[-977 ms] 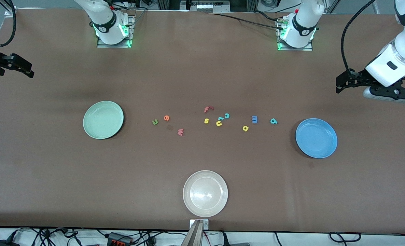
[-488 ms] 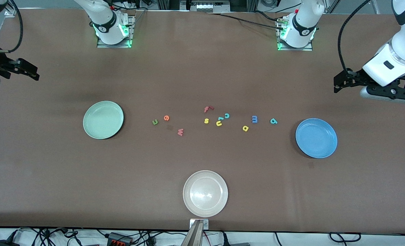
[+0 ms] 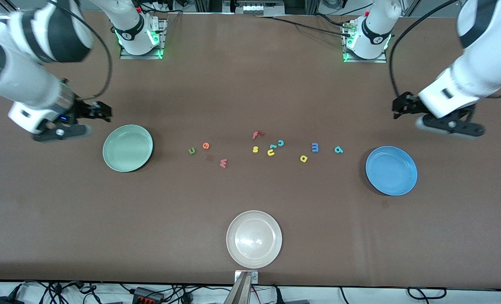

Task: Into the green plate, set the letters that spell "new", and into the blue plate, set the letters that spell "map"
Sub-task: 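Move the right gripper to the green n while the left gripper reaches the blue m, then grasp the green n with the right gripper while the left gripper grasps the blue m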

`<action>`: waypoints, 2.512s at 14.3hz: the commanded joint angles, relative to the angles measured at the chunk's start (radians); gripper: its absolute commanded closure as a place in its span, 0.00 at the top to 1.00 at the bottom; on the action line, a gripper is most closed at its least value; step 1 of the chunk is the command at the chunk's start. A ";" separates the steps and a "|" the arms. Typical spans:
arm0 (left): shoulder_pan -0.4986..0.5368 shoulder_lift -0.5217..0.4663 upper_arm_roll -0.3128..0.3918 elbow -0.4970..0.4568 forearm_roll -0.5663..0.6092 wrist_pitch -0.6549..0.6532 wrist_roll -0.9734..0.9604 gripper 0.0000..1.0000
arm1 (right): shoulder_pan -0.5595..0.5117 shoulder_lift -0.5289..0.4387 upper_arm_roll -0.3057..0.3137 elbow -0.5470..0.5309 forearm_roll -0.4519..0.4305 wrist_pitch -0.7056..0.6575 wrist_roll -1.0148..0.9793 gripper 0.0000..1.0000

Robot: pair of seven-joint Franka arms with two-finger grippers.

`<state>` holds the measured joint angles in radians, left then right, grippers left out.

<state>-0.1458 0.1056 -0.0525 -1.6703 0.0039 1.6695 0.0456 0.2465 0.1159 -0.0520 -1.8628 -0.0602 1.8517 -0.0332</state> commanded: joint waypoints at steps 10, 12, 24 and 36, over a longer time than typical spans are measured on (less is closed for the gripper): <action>-0.273 0.375 0.003 -0.057 -0.001 0.217 -0.318 1.00 | 0.180 0.324 0.015 0.001 0.086 0.335 0.003 0.85; -0.304 0.381 0.003 -0.101 0.007 0.301 -0.398 1.00 | 0.212 0.361 0.015 0.001 0.088 0.394 0.019 0.84; -0.288 0.378 0.003 -0.387 0.013 0.760 -0.371 0.75 | 0.286 0.487 0.018 0.002 0.092 0.514 0.127 0.80; -0.281 0.427 0.003 -0.375 0.013 0.812 -0.332 0.21 | 0.287 0.476 0.018 -0.035 0.092 0.508 0.118 0.48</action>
<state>-0.4294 0.5298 -0.0500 -2.0376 0.0031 2.4639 -0.3046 0.5289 0.6080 -0.0312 -1.8831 0.0183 2.3656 0.0840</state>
